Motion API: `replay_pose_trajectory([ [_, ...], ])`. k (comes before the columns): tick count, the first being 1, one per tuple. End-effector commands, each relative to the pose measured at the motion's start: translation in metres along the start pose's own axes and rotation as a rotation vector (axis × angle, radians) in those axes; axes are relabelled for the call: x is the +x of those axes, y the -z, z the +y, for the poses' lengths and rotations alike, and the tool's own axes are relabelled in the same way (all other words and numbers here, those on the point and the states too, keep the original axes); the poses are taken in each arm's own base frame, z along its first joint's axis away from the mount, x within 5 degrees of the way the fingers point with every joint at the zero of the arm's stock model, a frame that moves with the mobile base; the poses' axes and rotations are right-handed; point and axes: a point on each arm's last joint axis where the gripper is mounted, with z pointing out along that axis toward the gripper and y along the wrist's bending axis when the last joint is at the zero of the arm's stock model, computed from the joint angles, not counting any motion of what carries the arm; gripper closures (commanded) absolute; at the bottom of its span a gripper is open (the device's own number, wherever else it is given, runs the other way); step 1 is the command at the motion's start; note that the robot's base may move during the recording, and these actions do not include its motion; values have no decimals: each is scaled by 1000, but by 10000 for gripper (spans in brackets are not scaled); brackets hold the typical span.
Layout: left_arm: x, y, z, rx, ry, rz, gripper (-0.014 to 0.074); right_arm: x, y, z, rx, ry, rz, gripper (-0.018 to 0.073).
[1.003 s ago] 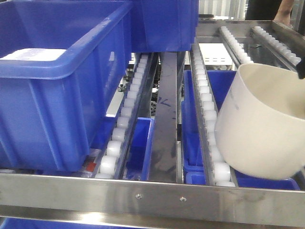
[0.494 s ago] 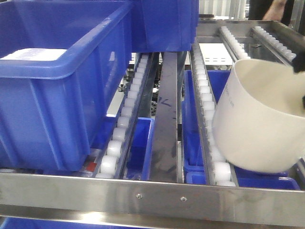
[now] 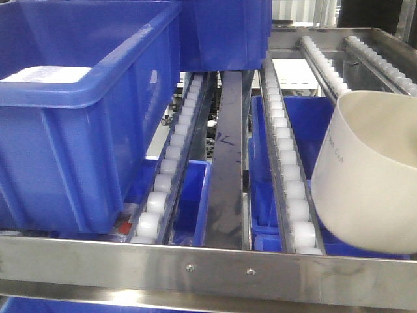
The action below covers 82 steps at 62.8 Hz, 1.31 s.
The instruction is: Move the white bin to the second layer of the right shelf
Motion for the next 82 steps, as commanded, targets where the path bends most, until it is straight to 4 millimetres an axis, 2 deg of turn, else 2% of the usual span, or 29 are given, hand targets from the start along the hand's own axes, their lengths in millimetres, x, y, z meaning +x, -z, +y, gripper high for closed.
replay_pose_trajectory([
  [1, 1, 0, 0, 1, 11, -71, 512, -10, 8, 2, -13, 14, -88, 316],
  [7, 1, 0, 0, 1, 11, -71, 512, -9, 9, 2, -13, 14, -82, 173],
  [11, 1, 0, 0, 1, 11, -71, 512, -11, 13, 3, -18, 14, -102, 125],
  [22, 1, 0, 0, 1, 11, -71, 512, -19, 38, 6, -43, 18, -207, 111],
  [31, 1, 0, 0, 1, 11, -71, 512, -15, 59, 6, -47, 56, -246, 117],
  [38, 1, 0, 0, 1, 11, -71, 512, -4, 73, 3, -38, 118, -288, 209],
  [49, 1, 0, 0, 9, 11, -70, 512, 22, 94, -3, -47, 196, -404, 515],
  [63, 1, 0, 0, 9, 11, -70, 512, 52, 113, -11, -77, 172, -630, 504],
  [73, 1, 0, 0, 9, 11, -70, 512, 64, 116, -13, -82, 173, -640, 504],
  [82, 1, 0, 0, 9, 11, -70, 512, 66, 114, -14, -82, 174, -622, 504],
])
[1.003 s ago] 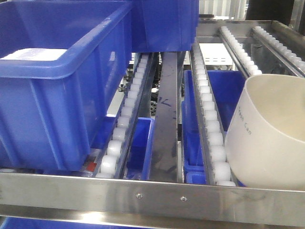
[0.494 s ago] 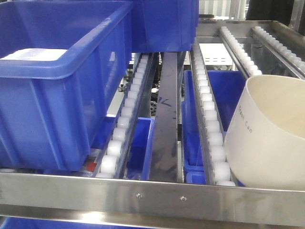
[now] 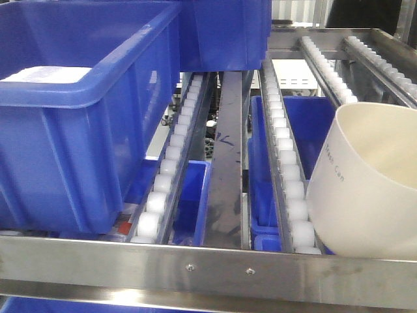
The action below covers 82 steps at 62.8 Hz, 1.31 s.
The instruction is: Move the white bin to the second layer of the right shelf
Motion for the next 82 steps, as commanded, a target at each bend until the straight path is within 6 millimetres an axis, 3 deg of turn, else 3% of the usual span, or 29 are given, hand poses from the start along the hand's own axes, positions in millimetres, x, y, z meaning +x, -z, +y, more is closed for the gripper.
replay_pose_trajectory([
  [1, 1, 0, 0, 5, 11, -70, 512, -16, 2, 0, 4, 6, -98, 504],
  [18, 1, 0, 0, 5, 11, -70, 512, -9, 4, -2, 15, 17, -169, 504],
  [34, 1, 0, 0, 5, 11, -70, 512, 28, 25, -5, 35, 126, -290, 504],
  [46, 1, 0, 0, 5, 11, -70, 512, 50, 26, -8, 39, 137, -336, 504],
  [82, 1, 0, 0, 5, 11, -70, 512, 49, 31, -7, 47, 170, -379, 504],
])
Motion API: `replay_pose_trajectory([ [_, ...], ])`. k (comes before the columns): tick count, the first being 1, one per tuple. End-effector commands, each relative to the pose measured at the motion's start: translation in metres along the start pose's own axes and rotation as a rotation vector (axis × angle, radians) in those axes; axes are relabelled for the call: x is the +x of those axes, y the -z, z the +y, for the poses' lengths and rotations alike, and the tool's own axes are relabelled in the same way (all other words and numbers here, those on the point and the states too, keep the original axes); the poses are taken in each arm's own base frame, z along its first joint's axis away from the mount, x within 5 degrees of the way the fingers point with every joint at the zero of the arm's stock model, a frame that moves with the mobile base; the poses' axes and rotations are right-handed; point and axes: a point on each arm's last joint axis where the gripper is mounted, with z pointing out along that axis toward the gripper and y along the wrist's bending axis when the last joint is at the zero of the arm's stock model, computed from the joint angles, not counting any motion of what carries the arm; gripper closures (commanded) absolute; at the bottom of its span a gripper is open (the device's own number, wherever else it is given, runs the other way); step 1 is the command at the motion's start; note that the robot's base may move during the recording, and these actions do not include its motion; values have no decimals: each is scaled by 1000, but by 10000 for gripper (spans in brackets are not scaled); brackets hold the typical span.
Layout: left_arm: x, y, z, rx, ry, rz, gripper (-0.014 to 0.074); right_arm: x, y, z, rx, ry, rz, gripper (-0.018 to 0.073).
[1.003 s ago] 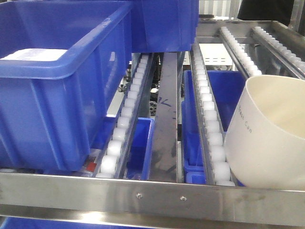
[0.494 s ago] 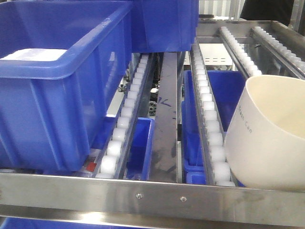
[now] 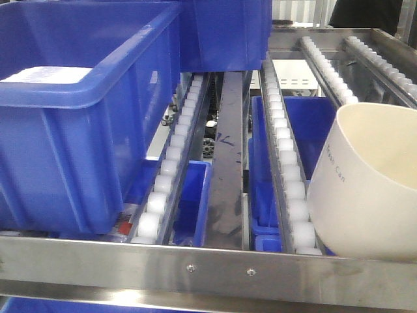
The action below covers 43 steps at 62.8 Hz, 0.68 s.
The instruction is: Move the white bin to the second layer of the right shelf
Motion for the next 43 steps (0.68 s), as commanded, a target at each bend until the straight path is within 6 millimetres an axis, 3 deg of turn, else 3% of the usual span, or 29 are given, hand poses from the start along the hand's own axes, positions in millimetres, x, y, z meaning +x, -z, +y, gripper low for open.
replay_pose_trajectory([
  [1, 1, 0, 0, 5, 11, -70, 512, -9, 2, -2, 23, 19, -106, 504],
  [43, 1, 0, 0, 5, 11, -70, 512, -9, 2, -2, 23, 19, -106, 504],
])
